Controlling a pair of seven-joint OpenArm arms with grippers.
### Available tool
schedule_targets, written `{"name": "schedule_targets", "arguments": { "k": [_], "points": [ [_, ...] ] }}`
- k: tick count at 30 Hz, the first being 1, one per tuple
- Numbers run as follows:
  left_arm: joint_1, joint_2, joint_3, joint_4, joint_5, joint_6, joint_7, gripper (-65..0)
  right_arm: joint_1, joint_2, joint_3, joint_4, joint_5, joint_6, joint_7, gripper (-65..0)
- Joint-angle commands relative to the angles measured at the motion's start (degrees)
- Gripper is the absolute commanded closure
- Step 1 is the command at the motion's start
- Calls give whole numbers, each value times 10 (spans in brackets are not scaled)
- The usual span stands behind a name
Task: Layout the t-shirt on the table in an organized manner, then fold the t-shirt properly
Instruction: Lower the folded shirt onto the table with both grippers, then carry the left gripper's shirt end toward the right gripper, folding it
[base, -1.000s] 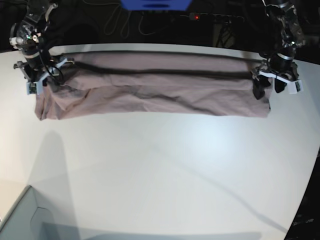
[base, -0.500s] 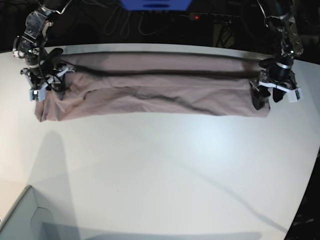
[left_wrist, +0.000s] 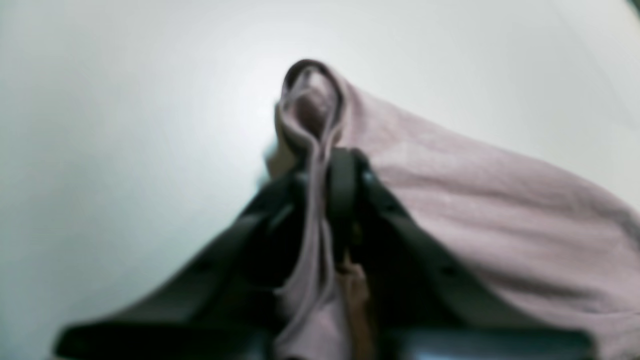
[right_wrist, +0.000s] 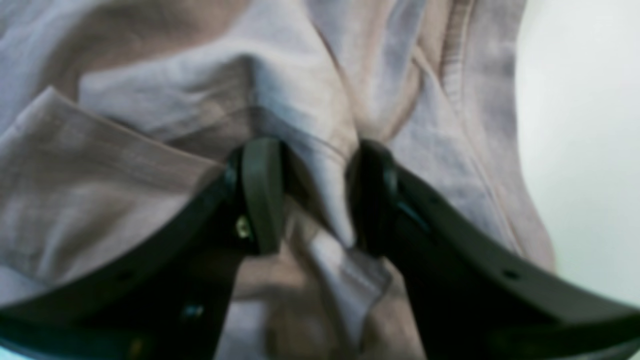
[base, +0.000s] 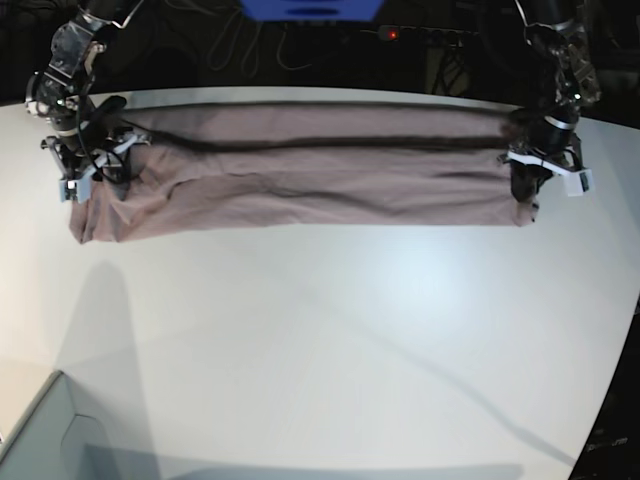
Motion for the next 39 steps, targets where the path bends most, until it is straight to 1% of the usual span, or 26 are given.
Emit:
{"name": "schedule_targets", "arguments": {
  "k": [1, 3, 4, 7, 9, 11, 14, 16, 19, 21, 24, 26, 31, 32, 35, 36, 37, 39],
  "points": [
    [2, -4, -1, 8, 7, 6, 11, 0, 1, 4, -1, 7, 2, 6, -3, -248],
    [1, -4, -1, 26, 7, 8, 11, -10, 1, 4, -1, 7, 2, 6, -1, -248],
    [1, -4, -2, 41, 7, 8, 11, 0, 1, 4, -1, 7, 2, 6, -1, -248],
    [9, -4, -4, 98, 7, 9, 18, 0, 1, 4, -1, 7, 2, 6, 0, -248],
    [6, -3, -22, 141, 7, 9, 48, 0, 2, 4, -1, 7, 2, 6, 0, -248],
    [-5, -2, -46, 176, 7, 9, 91, 0, 2, 3, -2, 7, 2, 6, 0, -248],
    [-29, 9, -81, 220, 7, 9, 149, 0, 2, 2, -2, 7, 2, 6, 0, -248],
    [-34, 18, -96, 250, 8, 9, 172, 0, 1, 2, -2, 7, 2, 6, 0, -248],
    [-33, 32, -100, 290, 10, 9, 194, 0, 1, 2, -2, 7, 2, 6, -2, -248],
    [-32, 47, -99, 314, 10, 9, 199, 0, 1, 2, -7, 7, 2, 6, -3, -248],
    [-24, 87, -98, 345, 12, 9, 199, 0, -2, 2, -26, 7, 2, 6, -3, -248],
    [-21, 114, -86, 357, 15, 10, 198, 0, -3, 2, -33, 7, 2, 6, -3, -248],
    [-11, 172, -29, 372, 90, 10, 192, 0, -2, 2, -38, 7, 2, 6, -3, -248],
    [-10, 177, -23, 374, 105, 10, 188, 0, -1, 2, -38, 7, 2, 6, -3, -248],
    [6, 177, 5, 383, 148, 11, 159, 0, 0, 2, -38, 7, 2, 6, -3, -248],
    [16, 177, 32, 385, 152, 14, 149, 0, 1, 2, -38, 7, 2, 6, -3, -248],
    [27, 177, 59, 387, 150, 33, 139, 0, 1, 2, -38, 7, 2, 6, -3, -248],
    [57, 177, 126, 390, 150, 113, 105, 0, 1, 2, -38, 7, 2, 6, -2, -248]
  ]
}}
